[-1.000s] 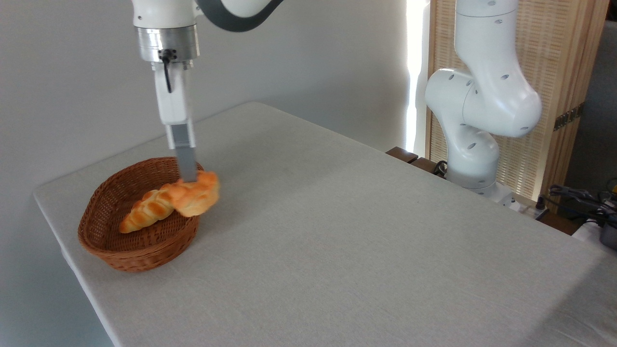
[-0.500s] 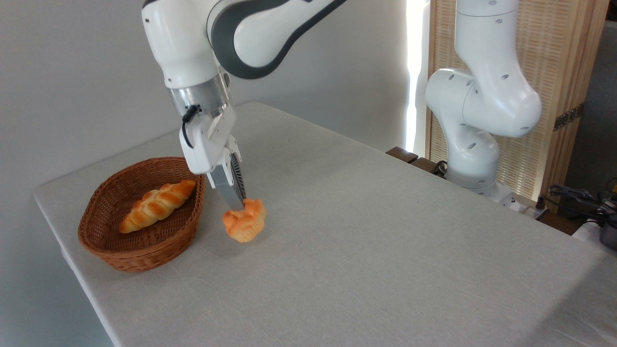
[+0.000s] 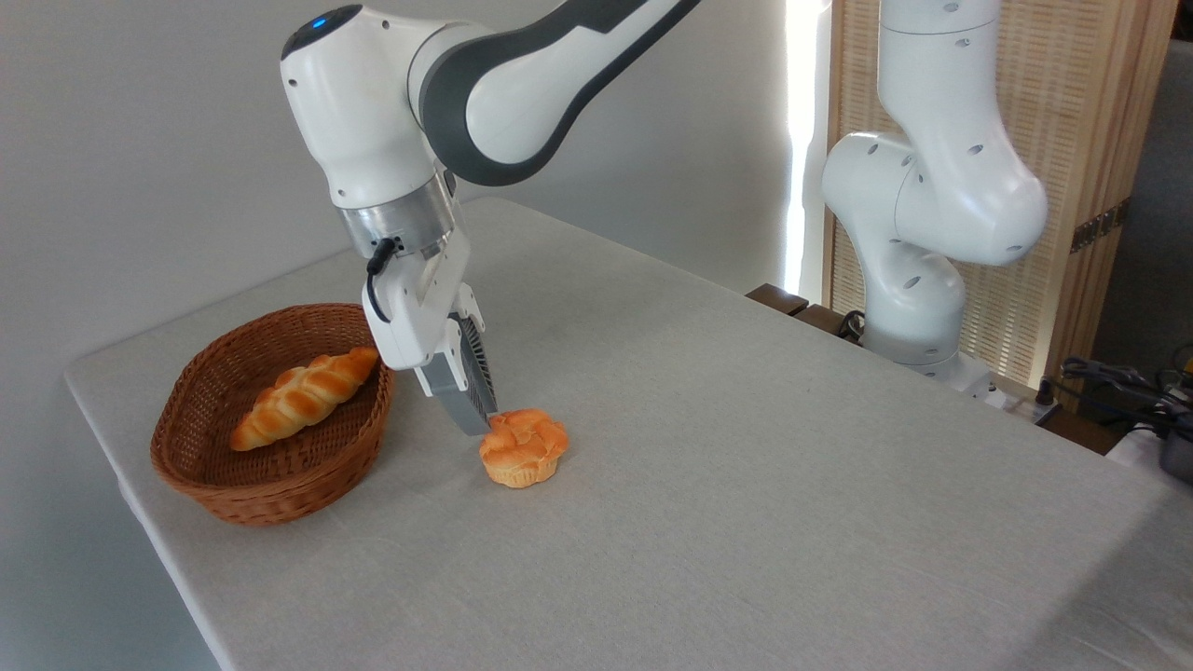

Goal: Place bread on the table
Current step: 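Open the gripper and raise it away from the roll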

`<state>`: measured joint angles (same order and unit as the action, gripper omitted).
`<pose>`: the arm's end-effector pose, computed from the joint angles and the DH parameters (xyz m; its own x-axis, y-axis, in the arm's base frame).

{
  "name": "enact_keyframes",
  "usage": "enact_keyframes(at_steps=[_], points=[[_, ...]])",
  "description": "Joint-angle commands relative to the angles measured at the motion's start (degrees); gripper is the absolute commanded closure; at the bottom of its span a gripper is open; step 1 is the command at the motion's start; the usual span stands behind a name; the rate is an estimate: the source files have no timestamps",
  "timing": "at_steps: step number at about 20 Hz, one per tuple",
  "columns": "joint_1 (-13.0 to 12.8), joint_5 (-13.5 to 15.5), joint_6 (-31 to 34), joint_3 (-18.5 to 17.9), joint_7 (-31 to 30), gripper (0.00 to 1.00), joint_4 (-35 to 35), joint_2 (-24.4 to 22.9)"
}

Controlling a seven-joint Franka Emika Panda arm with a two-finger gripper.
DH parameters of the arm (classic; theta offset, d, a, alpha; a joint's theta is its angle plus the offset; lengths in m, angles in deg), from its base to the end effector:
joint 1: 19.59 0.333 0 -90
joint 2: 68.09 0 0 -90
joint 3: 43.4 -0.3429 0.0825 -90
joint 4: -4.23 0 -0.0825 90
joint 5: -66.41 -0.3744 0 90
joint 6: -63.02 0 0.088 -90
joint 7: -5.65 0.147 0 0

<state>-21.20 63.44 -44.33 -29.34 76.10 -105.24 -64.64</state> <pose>0.5347 -0.1419 0.4467 0.0470 -0.9969 -0.0632 -0.9955 -0.0519 0.0788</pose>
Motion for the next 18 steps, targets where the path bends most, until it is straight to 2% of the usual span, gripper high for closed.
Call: enact_keyframes(at_steps=[1, 3, 5, 6, 9, 10, 14, 18], points=[[-0.23, 2.86, 2.74, -3.94, -1.45, 0.0, 3.37, -2.91], [0.64, 6.99, 7.66, -6.66, -2.85, 0.0, 7.32, -3.18], [1.17, 7.36, 10.74, -7.12, -6.18, 0.0, 11.36, -3.18], [1.35, 7.27, 10.93, -7.12, -10.2, 0.0, 13.12, -3.1], [2.23, 6.84, 10.93, -7.12, -27.68, 0.0, 17.26, -2.4], [2.23, 6.83, 10.93, -7.55, -30.34, 0.0, 17.53, -2.39], [2.23, 6.75, 11.02, -9.05, -30.9, 0.0, 17.8, -2.48], [1.71, 6.75, 13.03, -12.73, -30.46, 0.0, 18.59, -3.18]])
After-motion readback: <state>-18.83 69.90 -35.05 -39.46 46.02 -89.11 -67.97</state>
